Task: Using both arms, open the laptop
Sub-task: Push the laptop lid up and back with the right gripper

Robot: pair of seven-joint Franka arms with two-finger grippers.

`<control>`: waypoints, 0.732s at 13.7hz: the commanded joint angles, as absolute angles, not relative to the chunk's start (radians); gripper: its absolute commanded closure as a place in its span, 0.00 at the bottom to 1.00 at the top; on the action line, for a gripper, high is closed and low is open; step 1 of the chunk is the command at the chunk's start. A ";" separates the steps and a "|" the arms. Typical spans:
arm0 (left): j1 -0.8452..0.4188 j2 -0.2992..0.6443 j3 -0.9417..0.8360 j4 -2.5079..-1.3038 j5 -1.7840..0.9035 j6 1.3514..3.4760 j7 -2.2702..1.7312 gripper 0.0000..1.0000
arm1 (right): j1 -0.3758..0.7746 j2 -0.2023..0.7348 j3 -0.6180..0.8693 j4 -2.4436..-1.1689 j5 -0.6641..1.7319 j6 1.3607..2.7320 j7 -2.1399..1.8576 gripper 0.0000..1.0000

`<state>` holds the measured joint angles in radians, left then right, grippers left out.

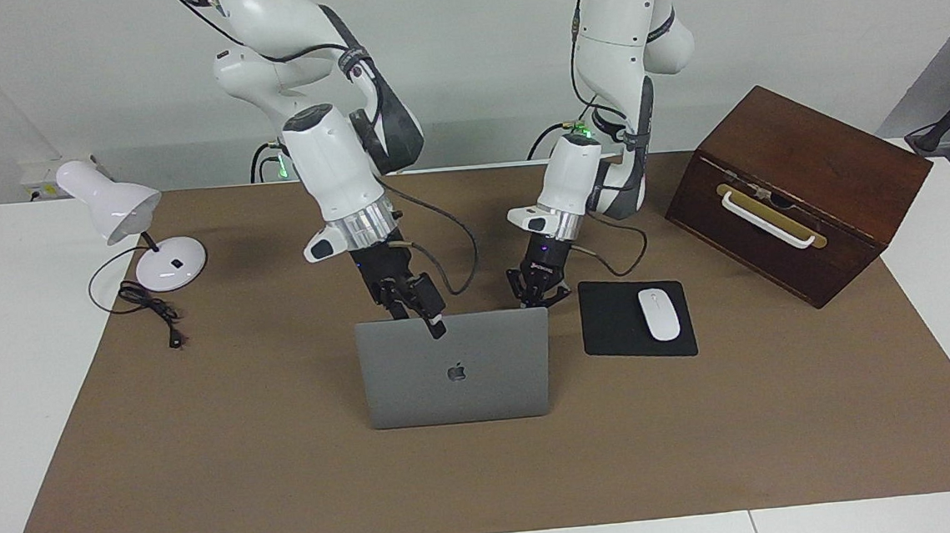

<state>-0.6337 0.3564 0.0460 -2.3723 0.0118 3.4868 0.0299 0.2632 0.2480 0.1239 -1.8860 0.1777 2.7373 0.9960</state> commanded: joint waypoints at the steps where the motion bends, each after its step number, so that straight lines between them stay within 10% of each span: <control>1: -0.620 0.396 0.049 -2.350 0.035 3.502 0.040 1.00 | 0.252 0.299 0.106 -1.781 0.184 2.679 0.936 0.02; 10: -0.614 0.399 0.049 -2.350 0.048 3.502 0.040 1.00 | 0.242 0.431 0.075 -1.502 0.186 2.490 0.882 0.02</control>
<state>-0.6327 0.3567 0.0471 -2.3723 0.0199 3.4875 0.0314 0.2540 0.3765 0.0745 -1.5796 0.1777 2.5135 0.9281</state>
